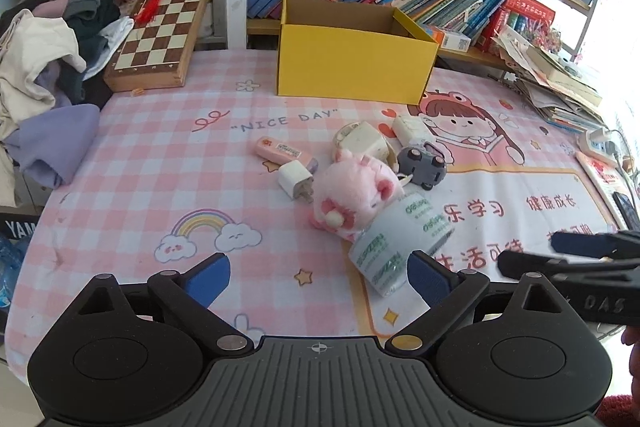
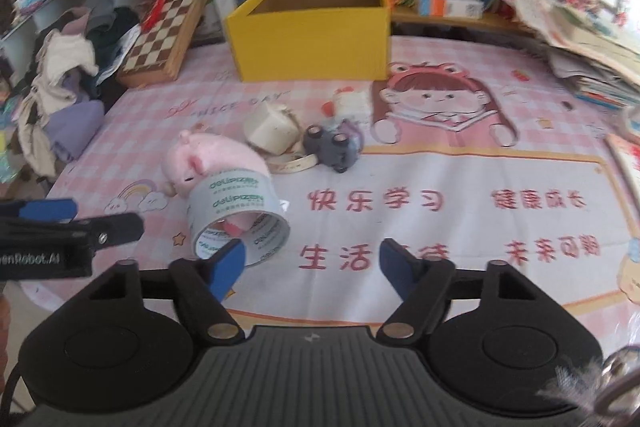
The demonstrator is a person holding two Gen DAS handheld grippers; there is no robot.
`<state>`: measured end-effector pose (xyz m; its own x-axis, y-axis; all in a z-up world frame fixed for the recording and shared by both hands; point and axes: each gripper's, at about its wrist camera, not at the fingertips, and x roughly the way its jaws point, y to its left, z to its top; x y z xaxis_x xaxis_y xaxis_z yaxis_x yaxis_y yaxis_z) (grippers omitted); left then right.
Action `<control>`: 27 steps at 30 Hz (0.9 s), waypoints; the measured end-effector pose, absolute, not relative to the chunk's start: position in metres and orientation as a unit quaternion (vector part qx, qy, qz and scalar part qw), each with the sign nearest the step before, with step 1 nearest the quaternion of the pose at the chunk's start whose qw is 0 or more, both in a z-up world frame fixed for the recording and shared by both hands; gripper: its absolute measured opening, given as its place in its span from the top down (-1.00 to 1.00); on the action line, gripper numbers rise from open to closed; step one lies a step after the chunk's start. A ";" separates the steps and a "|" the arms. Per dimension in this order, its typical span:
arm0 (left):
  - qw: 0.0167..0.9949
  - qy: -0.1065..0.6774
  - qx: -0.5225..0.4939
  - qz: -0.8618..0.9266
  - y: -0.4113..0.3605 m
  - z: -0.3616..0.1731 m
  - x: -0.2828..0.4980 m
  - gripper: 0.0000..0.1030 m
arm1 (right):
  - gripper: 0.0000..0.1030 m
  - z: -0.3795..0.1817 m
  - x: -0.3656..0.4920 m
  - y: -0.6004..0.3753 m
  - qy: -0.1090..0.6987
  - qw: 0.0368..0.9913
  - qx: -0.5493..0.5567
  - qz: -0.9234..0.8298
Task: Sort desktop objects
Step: 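Move the left tool to the pink plush pig while the right tool approaches the tape roll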
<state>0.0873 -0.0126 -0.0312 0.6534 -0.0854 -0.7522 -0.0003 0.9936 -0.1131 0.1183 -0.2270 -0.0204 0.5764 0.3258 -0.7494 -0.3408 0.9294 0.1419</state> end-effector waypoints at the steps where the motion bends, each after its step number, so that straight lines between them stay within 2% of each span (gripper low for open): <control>1: 0.908 0.416 -0.052 -0.019 -0.013 -0.031 0.091 -0.87 | -0.31 -0.022 0.122 -0.225 0.423 0.884 -0.011 0.197; 10: 0.900 0.430 -0.071 0.003 -0.010 -0.039 0.115 -0.87 | -0.22 -0.040 0.160 -0.204 0.450 0.856 -0.038 0.252; 14: 0.897 0.434 -0.086 -0.001 -0.011 -0.042 0.126 -0.87 | -0.11 -0.047 0.173 -0.198 0.460 0.845 -0.047 0.269; 27: 0.887 0.450 -0.098 -0.014 -0.024 -0.052 0.161 -0.87 | 0.07 -0.056 0.196 -0.195 0.471 0.829 -0.062 0.296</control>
